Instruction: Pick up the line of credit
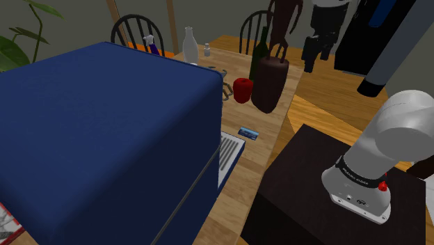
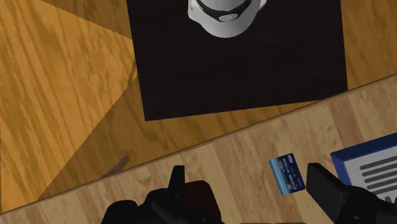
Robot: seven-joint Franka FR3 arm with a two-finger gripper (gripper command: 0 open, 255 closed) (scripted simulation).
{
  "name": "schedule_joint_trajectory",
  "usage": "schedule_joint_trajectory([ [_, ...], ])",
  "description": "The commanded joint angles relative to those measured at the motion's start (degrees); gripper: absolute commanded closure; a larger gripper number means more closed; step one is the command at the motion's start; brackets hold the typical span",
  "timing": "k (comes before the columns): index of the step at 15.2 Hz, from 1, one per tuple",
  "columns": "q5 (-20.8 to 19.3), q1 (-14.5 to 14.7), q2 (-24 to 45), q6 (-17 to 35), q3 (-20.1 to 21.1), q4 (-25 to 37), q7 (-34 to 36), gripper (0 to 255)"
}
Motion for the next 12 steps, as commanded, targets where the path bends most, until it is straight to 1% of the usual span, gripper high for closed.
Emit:
schedule_joint_trajectory([
  [1,0.0,0.0,0.0,0.0,0.0,0.0,0.0,0],
  [6,0.7,1.2,11.1,6.1,0.1,-0.5,-2.1,0],
  [12,1.5,2.6,25.4,12.6,0.6,0.8,-4.7,0],
])
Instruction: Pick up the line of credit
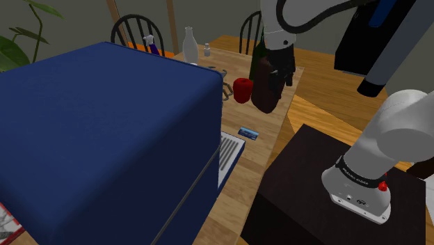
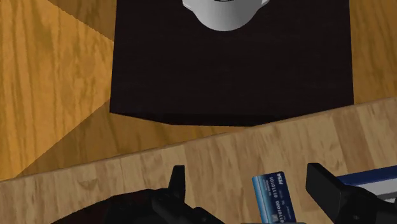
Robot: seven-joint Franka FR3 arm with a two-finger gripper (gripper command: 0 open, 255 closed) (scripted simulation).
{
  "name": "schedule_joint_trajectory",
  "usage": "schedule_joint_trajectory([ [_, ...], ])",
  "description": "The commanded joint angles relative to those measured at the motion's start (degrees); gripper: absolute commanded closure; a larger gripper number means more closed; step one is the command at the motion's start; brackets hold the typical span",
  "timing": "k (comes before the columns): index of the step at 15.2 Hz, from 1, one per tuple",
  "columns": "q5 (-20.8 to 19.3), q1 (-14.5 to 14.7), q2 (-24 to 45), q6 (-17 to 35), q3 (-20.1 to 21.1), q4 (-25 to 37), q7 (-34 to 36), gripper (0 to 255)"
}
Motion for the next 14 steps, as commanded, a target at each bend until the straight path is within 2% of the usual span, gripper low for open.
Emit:
schedule_joint_trajectory([
  [1,0.3,0.5,5.5,2.0,0.3,1.3,-0.8,0],
  [12,0.8,3.0,33.0,9.3,2.7,9.4,-4.9,0],
  [14,0.7,3.3,35.7,10.4,2.9,10.1,-5.1,0],
])
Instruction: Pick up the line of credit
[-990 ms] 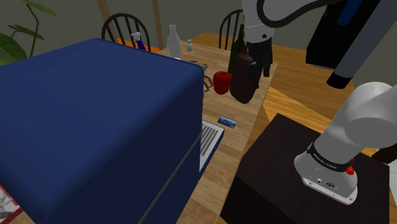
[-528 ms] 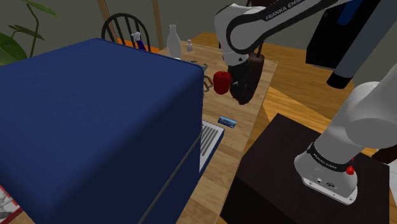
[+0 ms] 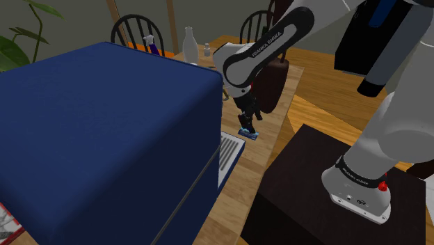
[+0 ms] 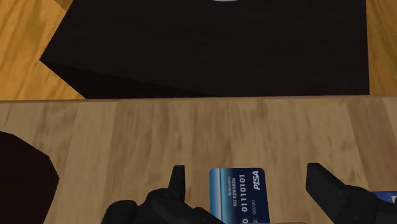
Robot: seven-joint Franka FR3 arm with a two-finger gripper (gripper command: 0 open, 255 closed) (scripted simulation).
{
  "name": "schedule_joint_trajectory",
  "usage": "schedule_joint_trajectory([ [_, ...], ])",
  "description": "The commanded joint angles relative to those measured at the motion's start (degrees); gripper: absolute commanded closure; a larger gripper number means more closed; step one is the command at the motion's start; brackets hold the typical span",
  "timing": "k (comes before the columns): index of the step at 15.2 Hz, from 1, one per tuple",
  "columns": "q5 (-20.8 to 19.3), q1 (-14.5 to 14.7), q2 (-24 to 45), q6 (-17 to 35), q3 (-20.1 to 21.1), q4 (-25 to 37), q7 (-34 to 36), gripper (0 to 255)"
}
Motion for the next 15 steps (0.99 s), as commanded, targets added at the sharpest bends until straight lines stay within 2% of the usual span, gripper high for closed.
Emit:
schedule_joint_trajectory([
  [1,-0.1,0.1,1.8,1.2,0.1,0.0,-0.1,0],
  [8,-0.6,0.2,5.2,5.1,-0.1,-0.5,0.3,0],
  [9,-0.6,0.2,5.3,5.0,-0.1,-0.3,0.3,255],
  [15,-0.6,0.2,5.3,5.0,-0.1,-0.3,0.3,255],
])
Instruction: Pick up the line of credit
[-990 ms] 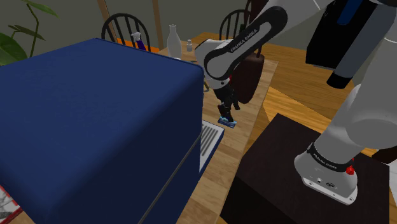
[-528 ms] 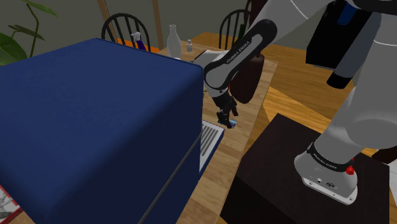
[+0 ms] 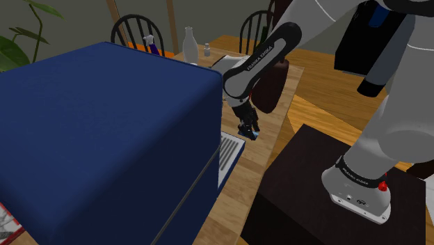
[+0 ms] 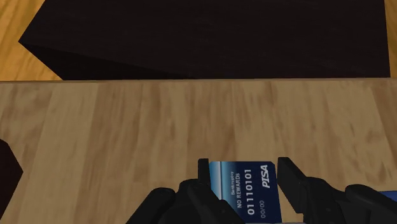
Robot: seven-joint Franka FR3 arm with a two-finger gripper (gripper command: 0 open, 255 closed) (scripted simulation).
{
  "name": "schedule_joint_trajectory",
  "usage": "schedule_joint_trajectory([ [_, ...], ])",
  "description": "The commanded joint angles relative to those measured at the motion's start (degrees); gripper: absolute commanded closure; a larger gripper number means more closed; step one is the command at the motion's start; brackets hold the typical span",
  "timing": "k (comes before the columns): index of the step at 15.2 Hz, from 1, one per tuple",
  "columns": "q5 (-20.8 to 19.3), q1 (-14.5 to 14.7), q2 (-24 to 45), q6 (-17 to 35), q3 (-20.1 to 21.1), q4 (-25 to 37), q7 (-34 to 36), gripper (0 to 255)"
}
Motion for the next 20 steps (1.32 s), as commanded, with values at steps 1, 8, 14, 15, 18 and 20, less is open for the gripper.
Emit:
schedule_joint_trajectory([
  [1,0.0,0.0,0.0,0.0,0.0,0.0,0.0,255],
  [8,0.5,-0.1,-3.2,-3.4,0.1,0.2,-0.4,255],
  [14,0.9,-0.2,-6.6,-7.7,0.3,1.1,-0.8,255],
  [15,1.0,-0.2,-7.2,-8.4,0.3,1.3,-0.9,255],
  [18,1.2,-0.2,-8.7,-10.6,0.3,2.0,-1.1,255],
  [20,1.2,-0.2,-8.8,-10.7,0.3,2.0,-1.1,255],
])
